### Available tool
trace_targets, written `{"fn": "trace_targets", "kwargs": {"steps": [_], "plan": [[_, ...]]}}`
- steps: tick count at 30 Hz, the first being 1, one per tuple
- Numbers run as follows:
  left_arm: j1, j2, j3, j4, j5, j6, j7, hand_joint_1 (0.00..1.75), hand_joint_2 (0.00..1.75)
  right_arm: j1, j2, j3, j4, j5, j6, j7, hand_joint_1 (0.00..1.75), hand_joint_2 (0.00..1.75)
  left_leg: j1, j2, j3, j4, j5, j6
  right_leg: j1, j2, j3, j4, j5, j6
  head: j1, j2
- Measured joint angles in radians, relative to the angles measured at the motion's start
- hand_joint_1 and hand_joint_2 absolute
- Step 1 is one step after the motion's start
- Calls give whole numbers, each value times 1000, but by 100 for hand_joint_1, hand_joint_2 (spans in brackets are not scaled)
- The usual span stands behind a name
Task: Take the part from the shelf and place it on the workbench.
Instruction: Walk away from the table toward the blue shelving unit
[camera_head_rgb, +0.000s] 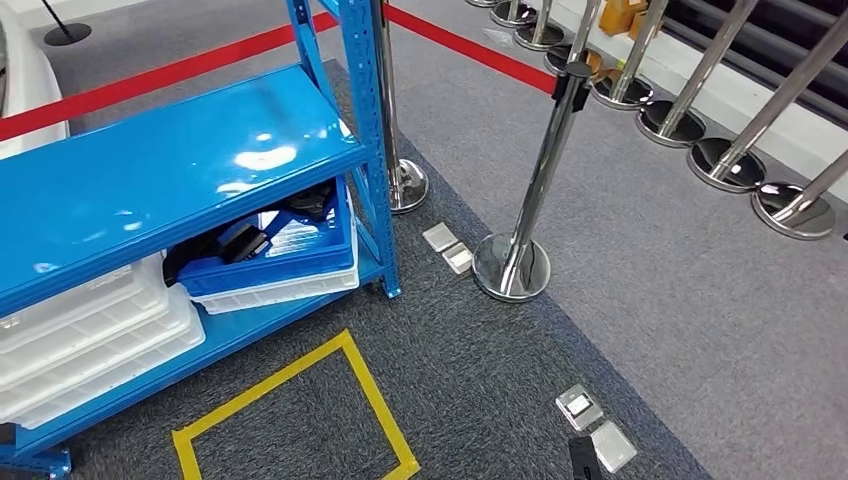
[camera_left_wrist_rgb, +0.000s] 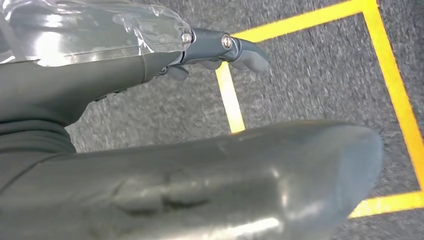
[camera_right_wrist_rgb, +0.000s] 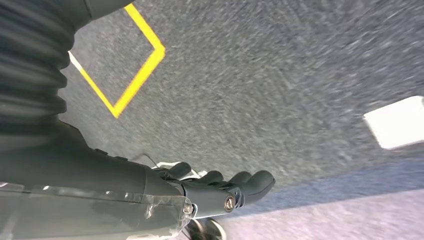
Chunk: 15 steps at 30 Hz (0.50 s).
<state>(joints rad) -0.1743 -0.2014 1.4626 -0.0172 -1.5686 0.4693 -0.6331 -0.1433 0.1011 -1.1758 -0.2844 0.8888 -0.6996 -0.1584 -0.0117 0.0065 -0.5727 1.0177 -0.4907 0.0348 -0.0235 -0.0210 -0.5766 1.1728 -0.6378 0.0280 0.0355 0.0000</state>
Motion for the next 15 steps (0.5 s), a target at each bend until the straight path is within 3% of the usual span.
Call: {"fn": "trace_targets", "kwargs": {"steps": [2, 3, 4, 5, 7, 9, 11, 13, 15], "plan": [[0, 0, 0, 0, -1, 0, 0, 0, 0, 5, -2, -3, 1, 0, 0, -2, 0, 175, 0, -21, 1, 1, -1, 4, 0, 14, -64, 113, -37, 3, 2, 0], [0, 0, 0, 0, -1, 0, 0, 0, 0, 6, -3, -5, 1, 0, 0, -3, 0, 175, 0, -32, 2, 1, -3, 4, 0, 16, -81, 132, -30, 4, 4, 0], [0, 0, 0, 0, -1, 0, 0, 0, 0, 7, -4, -7, 2, 1, 0, -5, 0, 175, 1, -45, 4, 3, -4, 3, -1, 17, -79, 112, -2, 6, 4, 0], [0, 0, 0, 0, -1, 0, 0, 0, 0, 7, -4, -8, 2, 1, 0, -6, 0, 175, 3, -56, 6, 6, -7, 0, -3, 22, -60, 59, 39, 7, 4, 0], [-1, 0, 0, 0, -2, 0, 1, 0, 0, 6, -4, -10, 4, 3, 0, -7, 0, 175, 5, -78, 4, 19, -16, -11, -8, 57, -14, -60, 98, 8, 6, 0], [-3, 0, 0, 0, -2, 0, 2, 0, 0, 6, -5, -12, 7, 5, 0, -8, 0, 175, 5, -95, -4, 29, -21, -23, -9, 83, 4, -109, 106, 2, 6, 0], [-4, 0, 0, 0, -2, 0, 2, 0, 0, 6, -5, -14, 10, 7, 0, -9, 0, 175, 7, -110, -7, 30, -20, -32, -7, 71, 6, -114, 106, -9, 5, 0], [-4, 1, 0, 0, -2, 0, 3, 0, 0, 4, -5, -15, 13, 10, 0, -12, 0, 175, 7, -88, -16, 55, -36, -42, -9, 51, 11, -120, 108, -20, 1, 0], [-6, 1, 0, 0, -2, 1, 3, 0, 0, 3, -7, -15, 16, 12, 0, -15, 0, 175, 7, -42, -60, 151, -85, -53, -9, 28, 16, -123, 106, -28, -7, 0]]}}
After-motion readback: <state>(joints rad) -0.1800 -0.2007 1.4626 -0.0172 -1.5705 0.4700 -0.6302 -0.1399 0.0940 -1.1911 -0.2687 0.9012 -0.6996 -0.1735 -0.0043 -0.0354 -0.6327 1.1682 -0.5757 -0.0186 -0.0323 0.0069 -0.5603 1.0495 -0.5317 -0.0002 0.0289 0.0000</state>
